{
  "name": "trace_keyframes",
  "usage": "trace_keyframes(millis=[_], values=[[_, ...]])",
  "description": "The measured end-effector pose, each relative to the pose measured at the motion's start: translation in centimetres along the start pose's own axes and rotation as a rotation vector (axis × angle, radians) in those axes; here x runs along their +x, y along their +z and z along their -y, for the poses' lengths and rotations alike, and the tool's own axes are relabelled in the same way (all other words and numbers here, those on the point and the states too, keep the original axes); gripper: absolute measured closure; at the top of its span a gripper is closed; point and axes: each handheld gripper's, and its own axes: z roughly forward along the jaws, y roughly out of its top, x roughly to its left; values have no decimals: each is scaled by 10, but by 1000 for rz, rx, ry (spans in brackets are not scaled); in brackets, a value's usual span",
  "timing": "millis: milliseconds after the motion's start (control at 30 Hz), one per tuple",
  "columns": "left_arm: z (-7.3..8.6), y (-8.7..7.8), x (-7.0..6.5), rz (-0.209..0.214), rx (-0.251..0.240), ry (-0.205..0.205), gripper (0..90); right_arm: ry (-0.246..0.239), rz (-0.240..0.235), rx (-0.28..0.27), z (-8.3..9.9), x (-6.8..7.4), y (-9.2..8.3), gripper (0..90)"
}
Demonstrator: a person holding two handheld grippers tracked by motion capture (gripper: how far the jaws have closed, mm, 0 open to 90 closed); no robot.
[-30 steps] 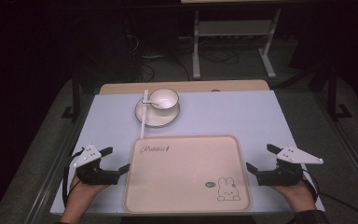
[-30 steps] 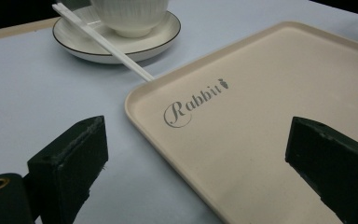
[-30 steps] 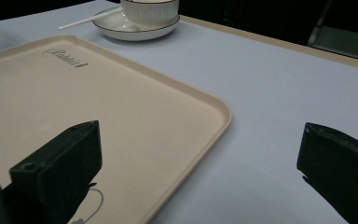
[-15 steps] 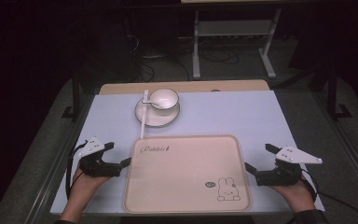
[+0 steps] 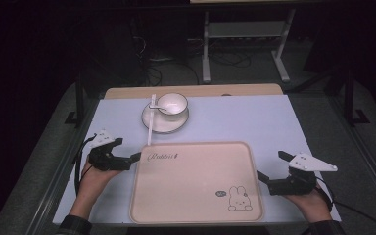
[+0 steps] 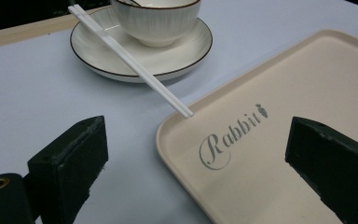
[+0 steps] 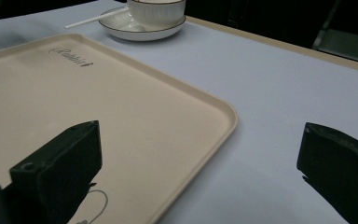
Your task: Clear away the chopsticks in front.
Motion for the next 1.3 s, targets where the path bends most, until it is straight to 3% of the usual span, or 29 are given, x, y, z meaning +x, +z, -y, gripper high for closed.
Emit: trace_keyframes(millis=[333,567,733,933,1167,1300], values=[[-17,21,12,-6,14,-23,52,4,-7,0,1,-1,0,0],[-33,40,18,-11,35,0,54,8,-3,-3,1,-2,-2,0],[-43,56,23,-8,38,-27,59,12,-4,0,1,-2,-1,0],[-55,79,30,-30,85,-16,65,20,-3,-5,2,-4,-3,0],[-66,94,38,-58,109,-26,174,23,-4,-10,2,-5,-4,0],[-72,104,43,-92,150,-28,315,25,-1,-9,2,-5,-4,0]])
